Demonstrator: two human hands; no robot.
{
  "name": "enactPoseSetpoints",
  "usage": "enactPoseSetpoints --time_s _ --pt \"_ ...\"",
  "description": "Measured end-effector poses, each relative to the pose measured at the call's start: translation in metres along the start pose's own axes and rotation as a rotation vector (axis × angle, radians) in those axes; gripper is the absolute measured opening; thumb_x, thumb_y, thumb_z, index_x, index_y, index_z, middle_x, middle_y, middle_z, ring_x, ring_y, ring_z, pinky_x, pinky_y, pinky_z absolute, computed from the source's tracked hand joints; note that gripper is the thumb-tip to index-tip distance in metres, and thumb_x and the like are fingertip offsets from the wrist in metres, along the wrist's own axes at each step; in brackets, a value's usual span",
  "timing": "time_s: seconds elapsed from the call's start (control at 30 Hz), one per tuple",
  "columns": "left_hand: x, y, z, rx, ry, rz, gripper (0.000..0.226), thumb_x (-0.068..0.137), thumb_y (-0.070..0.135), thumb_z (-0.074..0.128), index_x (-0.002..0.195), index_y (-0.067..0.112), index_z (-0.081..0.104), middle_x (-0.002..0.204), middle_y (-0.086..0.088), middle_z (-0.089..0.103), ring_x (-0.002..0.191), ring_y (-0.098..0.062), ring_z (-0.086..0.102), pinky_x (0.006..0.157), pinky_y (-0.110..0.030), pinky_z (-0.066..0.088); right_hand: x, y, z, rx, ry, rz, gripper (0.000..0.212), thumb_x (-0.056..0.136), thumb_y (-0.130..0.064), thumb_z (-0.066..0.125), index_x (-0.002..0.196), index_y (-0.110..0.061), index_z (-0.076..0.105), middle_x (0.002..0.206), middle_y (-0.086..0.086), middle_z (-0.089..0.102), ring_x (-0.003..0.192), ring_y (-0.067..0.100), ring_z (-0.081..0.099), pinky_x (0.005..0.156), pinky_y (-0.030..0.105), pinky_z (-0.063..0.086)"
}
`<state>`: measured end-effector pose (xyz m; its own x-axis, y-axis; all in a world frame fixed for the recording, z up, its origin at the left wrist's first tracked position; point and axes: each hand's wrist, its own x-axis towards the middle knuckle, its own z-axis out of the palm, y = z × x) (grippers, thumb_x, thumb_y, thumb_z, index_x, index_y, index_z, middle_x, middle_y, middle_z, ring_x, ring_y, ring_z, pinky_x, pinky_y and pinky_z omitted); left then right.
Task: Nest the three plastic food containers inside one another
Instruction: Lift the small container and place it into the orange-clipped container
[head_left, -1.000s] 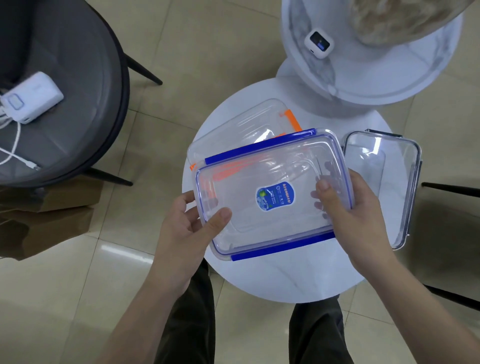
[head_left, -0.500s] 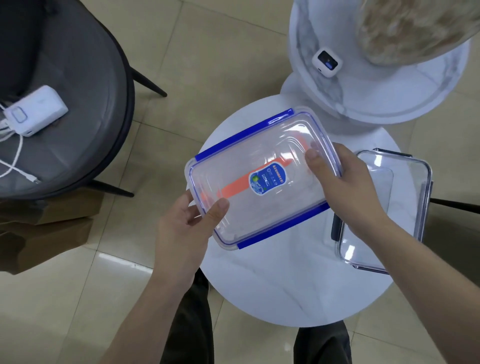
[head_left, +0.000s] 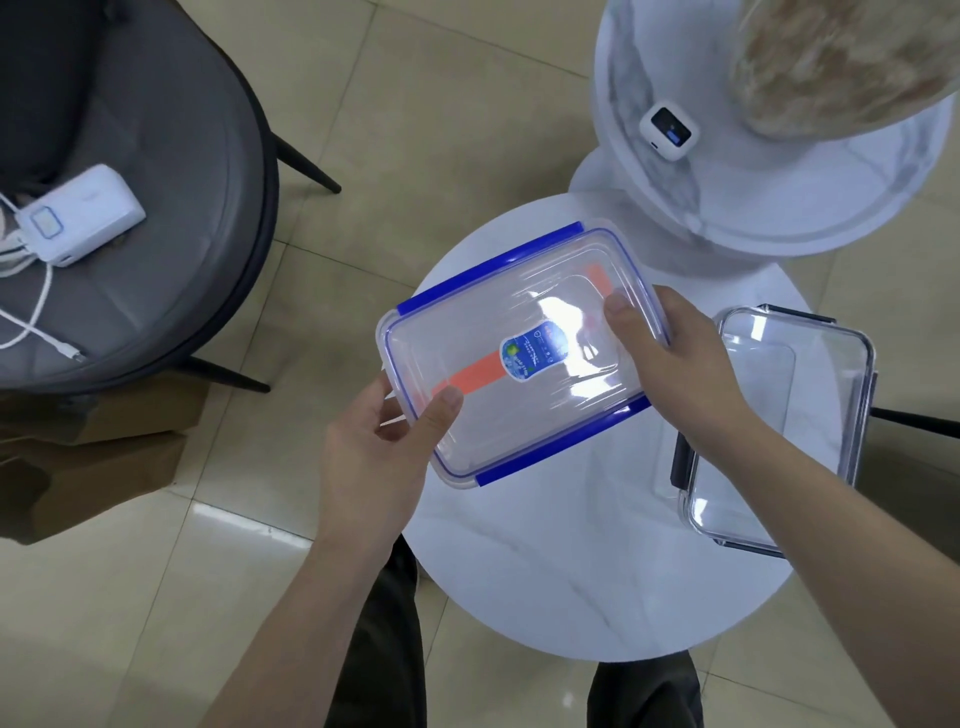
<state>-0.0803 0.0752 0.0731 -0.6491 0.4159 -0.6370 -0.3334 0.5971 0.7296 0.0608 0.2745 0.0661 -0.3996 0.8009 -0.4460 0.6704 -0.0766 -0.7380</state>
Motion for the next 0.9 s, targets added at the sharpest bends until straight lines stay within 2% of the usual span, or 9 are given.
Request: enactPoseSetpoints --time_s 0.1,0.23,0.3,0.47,0.57,0.7,0.77,0.83,0.9 --pt "0.001 -0.002 -0.003 0.027 0.010 0.000 0.068 0.067 0.078 0.075 0.118 0.033 0.073 0.113 0.007 0.081 0.109 -0.024 0.076 0.091 -0.054 0.064 0.000 0.000 0.003 -0.012 -0.009 0.005 0.034 0.097 -0.052 0.050 0.110 -0.024 0.063 0.091 -0.013 0.063 0.075 -0.005 0.061 0.058 0.002 0.041" --pt "0.001 -0.001 -0.007 -0.042 -0.026 -0.020 0.069 0.068 0.066 0.075 0.127 0.031 0.071 0.113 0.008 0.082 0.107 -0.020 0.078 0.091 -0.054 0.064 0.000 0.000 0.007 0.002 -0.055 0.011 0.039 0.099 -0.048 0.049 0.120 -0.017 0.061 0.092 -0.015 0.062 0.066 -0.025 0.056 0.052 -0.002 0.039" --pt "0.001 0.001 -0.009 -0.047 -0.039 -0.018 0.072 0.065 0.065 0.074 0.128 0.029 0.071 0.115 0.005 0.082 0.107 -0.022 0.078 0.091 -0.056 0.064 0.001 0.000 0.006 0.011 -0.075 0.011 0.040 0.099 -0.048 0.049 0.123 -0.018 0.060 0.094 -0.015 0.062 0.067 -0.026 0.056 0.052 -0.003 0.039" --pt "0.006 0.001 -0.011 -0.021 -0.039 -0.030 0.075 0.062 0.069 0.073 0.127 0.031 0.069 0.116 0.008 0.080 0.106 -0.020 0.078 0.089 -0.054 0.065 0.011 -0.006 0.003 0.032 -0.149 0.061 0.036 0.100 -0.044 0.050 0.132 -0.030 0.056 0.108 -0.011 0.066 0.088 -0.005 0.061 0.049 0.002 0.042" --pt "0.011 0.004 -0.011 -0.057 -0.070 -0.082 0.087 0.054 0.075 0.081 0.131 0.038 0.064 0.124 0.006 0.076 0.115 -0.024 0.074 0.091 -0.055 0.064 0.016 -0.009 0.004 0.065 -0.165 0.114 0.028 0.099 -0.038 0.049 0.122 -0.027 0.061 0.100 -0.012 0.066 0.086 0.000 0.062 0.045 0.002 0.041" --pt "0.016 0.006 -0.010 -0.081 -0.091 -0.102 0.096 0.050 0.074 0.088 0.134 0.037 0.061 0.127 0.005 0.076 0.121 -0.025 0.072 0.094 -0.057 0.062 0.010 -0.004 0.003 0.049 -0.140 0.128 0.028 0.099 -0.038 0.049 0.113 -0.021 0.066 0.094 -0.011 0.065 0.079 0.001 0.061 0.049 0.005 0.042" --pt "0.019 0.005 -0.009 -0.080 -0.087 -0.110 0.102 0.048 0.072 0.090 0.138 0.034 0.058 0.130 0.004 0.074 0.121 -0.025 0.072 0.096 -0.058 0.061 0.004 0.003 -0.002 0.035 -0.130 0.136 0.026 0.098 -0.040 0.049 0.112 -0.023 0.065 0.097 -0.013 0.064 0.082 -0.001 0.060 0.057 0.010 0.043" --pt "0.022 0.006 -0.007 -0.078 -0.080 -0.122 0.122 0.037 0.077 0.090 0.144 0.032 0.053 0.135 0.002 0.071 0.120 -0.026 0.072 0.096 -0.057 0.062 -0.004 0.010 -0.007 0.036 -0.125 0.138 0.019 0.099 -0.040 0.050 0.111 -0.029 0.061 0.099 -0.015 0.064 0.088 -0.001 0.060 0.066 0.016 0.042" --pt "0.025 0.008 -0.005 -0.048 -0.097 -0.113 0.130 0.033 0.080 0.088 0.147 0.032 0.050 0.138 0.001 0.069 0.119 -0.026 0.072 0.096 -0.056 0.062 -0.011 0.017 -0.010 0.044 -0.122 0.146 0.015 0.101 -0.039 0.049 0.113 -0.034 0.056 0.100 -0.020 0.062 0.090 -0.005 0.058 0.069 0.015 0.041"
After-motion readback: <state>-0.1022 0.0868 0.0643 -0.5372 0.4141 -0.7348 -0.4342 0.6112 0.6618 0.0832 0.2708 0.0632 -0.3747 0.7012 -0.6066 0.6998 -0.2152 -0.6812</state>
